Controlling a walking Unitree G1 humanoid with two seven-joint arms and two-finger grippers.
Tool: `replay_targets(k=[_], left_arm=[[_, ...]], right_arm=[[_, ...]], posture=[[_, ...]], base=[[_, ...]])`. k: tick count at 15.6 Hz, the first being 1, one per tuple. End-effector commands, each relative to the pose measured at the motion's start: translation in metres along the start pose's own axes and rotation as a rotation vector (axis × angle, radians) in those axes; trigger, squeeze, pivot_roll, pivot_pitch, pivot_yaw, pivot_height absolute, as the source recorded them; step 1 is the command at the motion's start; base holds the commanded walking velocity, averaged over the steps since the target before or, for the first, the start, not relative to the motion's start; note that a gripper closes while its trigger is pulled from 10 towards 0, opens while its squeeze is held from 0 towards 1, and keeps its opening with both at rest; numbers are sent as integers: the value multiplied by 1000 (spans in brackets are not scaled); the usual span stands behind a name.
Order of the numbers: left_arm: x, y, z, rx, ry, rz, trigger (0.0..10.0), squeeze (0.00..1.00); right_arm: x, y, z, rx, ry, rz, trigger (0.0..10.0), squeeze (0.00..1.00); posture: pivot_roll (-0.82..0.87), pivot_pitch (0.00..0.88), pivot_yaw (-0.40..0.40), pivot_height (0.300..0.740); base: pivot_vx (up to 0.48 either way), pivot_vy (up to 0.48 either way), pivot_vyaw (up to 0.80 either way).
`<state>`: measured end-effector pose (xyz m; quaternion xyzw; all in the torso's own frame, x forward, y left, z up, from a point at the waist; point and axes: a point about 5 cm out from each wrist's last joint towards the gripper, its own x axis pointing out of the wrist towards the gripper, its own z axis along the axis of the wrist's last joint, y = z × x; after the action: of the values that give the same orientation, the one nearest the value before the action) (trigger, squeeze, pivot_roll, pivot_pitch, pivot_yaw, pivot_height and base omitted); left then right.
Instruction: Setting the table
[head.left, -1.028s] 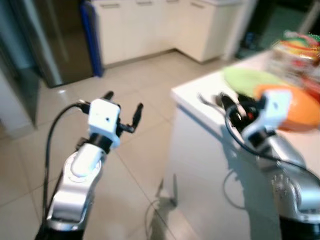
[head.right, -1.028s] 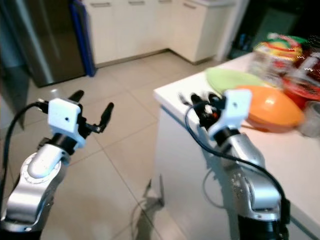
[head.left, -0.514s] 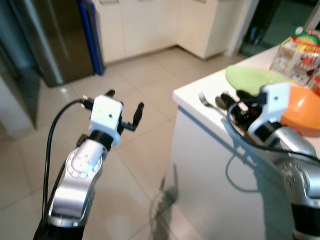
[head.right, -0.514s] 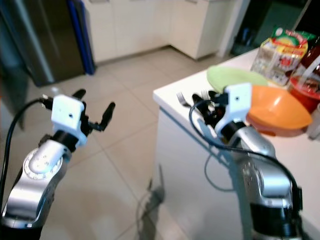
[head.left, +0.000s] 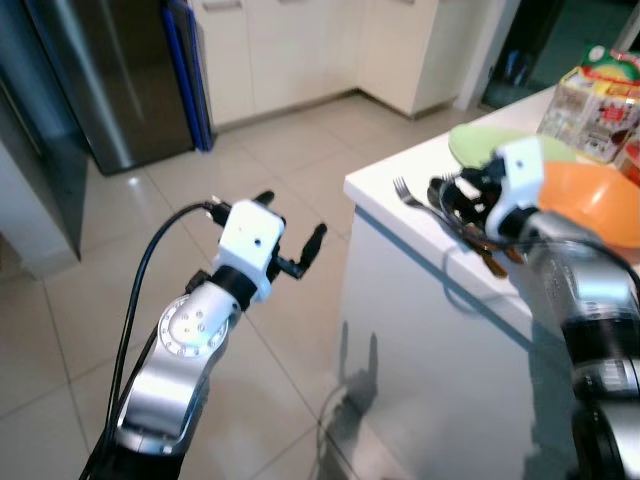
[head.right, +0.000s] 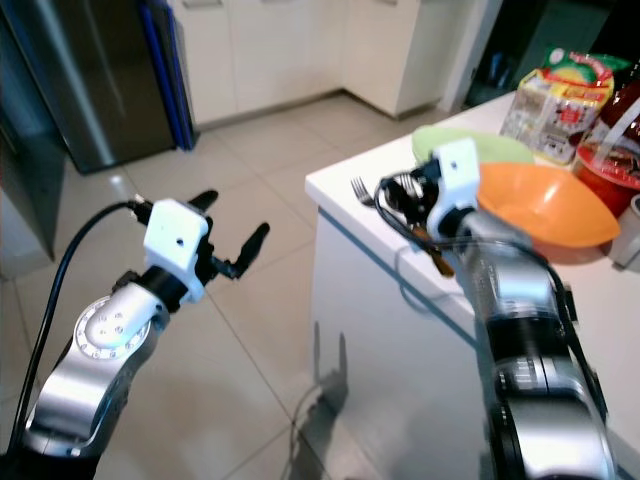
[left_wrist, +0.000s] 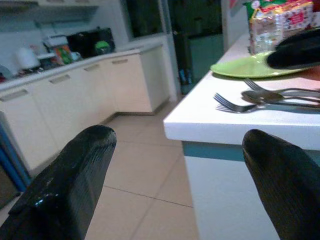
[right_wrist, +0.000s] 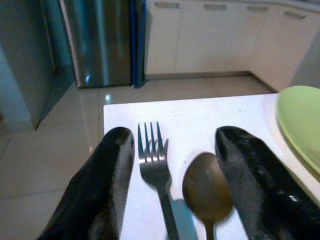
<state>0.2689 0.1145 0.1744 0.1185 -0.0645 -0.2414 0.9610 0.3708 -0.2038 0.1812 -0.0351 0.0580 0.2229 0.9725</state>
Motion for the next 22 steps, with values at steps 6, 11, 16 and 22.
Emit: replay_targets(k=[6,11,16,22], left_arm=[[-13,-10,2,-25,18,-75,10000,0],[-7,-13,4,-13,15,-112,10000,0],[-7,-21,3,-21,23,-154,10000,0],[-17,-33,-4,-39,86,-280,10000,0]], right_arm=[[6,-13,14,-108,85,130,10000,1000],[-2,-23,-1,-150,178,166,10000,0],[-2,-22,-12,-139,225,178,10000,0],[1,-19,-19,-139,257,177,10000,0]], posture=[[-35,0,-94,740],[-54,0,-76,740],[-52,0,-80,740],[-44,0,-85,740]], base=[[0,0,0],[0,0,0],[0,0,0],[0,0,0]])
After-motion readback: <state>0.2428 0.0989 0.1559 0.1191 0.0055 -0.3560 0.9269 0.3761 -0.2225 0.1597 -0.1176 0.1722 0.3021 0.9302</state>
